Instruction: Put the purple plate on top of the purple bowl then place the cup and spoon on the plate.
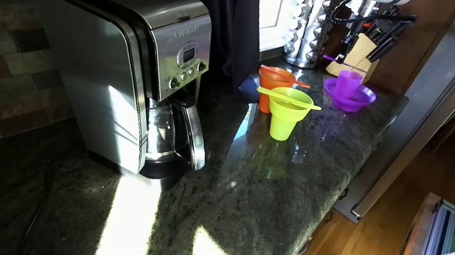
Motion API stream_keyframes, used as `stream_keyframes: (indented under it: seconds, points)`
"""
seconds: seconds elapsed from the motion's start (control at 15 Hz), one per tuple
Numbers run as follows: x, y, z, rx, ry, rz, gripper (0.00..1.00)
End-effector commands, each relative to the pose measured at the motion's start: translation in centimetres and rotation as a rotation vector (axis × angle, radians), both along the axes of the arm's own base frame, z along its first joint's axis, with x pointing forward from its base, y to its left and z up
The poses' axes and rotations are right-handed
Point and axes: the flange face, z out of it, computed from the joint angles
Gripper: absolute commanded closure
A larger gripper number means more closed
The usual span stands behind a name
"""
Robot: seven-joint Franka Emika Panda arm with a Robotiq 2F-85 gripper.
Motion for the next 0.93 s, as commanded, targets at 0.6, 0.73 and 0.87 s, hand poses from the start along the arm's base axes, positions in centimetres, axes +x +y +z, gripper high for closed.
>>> stream_keyframes:
  seconds: [0.6, 0.73, 0.87]
  points:
    - [-7.4, 1.7, -0.9, 0.073, 0.045, -0.031, 0.96]
    - [-7.7, 1.7, -1.3, 0.074, 0.053, -0.037, 0.96]
    - [-7.8, 1.5, -1.6, 0.080, 0.051, -0.045, 0.96]
